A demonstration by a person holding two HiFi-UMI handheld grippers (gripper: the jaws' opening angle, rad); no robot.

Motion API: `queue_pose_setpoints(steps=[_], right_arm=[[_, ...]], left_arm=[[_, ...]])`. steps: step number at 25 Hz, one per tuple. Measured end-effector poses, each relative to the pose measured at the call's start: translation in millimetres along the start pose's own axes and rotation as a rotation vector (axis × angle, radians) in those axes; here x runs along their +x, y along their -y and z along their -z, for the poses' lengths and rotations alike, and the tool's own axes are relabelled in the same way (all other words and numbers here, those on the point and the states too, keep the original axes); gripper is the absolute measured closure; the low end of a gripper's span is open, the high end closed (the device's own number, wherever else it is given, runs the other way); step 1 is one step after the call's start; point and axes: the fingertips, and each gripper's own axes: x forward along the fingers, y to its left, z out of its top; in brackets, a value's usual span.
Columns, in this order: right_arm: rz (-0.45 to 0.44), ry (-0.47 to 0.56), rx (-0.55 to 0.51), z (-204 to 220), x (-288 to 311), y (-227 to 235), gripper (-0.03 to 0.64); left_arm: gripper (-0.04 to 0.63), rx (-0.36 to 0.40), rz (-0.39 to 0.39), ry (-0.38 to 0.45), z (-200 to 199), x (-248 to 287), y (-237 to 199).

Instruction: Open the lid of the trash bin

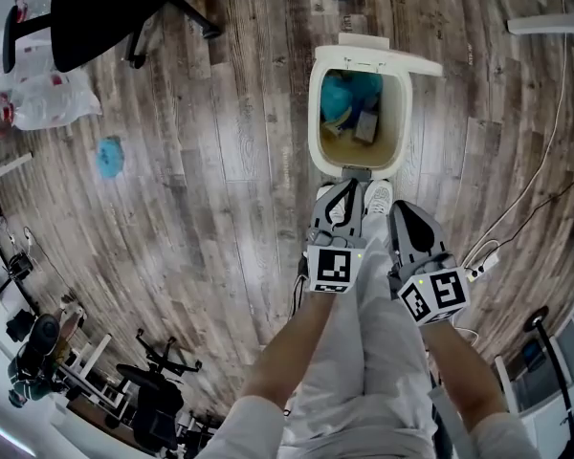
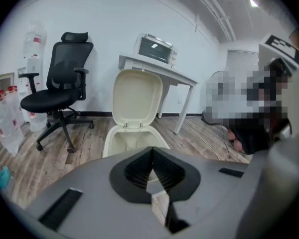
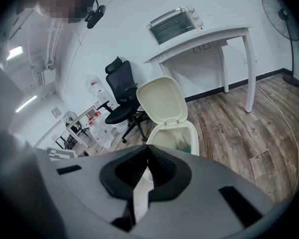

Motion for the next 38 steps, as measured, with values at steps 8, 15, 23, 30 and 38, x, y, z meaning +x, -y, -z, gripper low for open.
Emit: queue_pose_setpoints(steps=[8,15,23,30,38], right_arm=[[0.016,0.080,-0.061,-92.9,-64.8,-52.3,0.600],[0.007,0.137,-0.152,-174.3,-139.5,-101.0,0.600],[-0.002,0.277,-0.273,-264.2,-225.3,-157.9,0.600],[0.099,0.444,-0.272,-306.5,-292.0,-177.4,0.600],[0.140,0.512,-0.311,-311.5,-335.5,-193.7,0.600]], left_arm=[[0.595,0.020,-0.003,0.138,-144.5,-82.7,1.1],[0.595,0.072,0.002,0.200,-249.7,-158.8,9.9],[0.595,0.090,-0.027,0.358,-369.4,-247.0,-0.3],[0.595,0.146,-0.036,0.489,-430.7,-318.1,-11.2],[0.595,0.121,-0.031,0.555,-448.7,-357.0,0.1]])
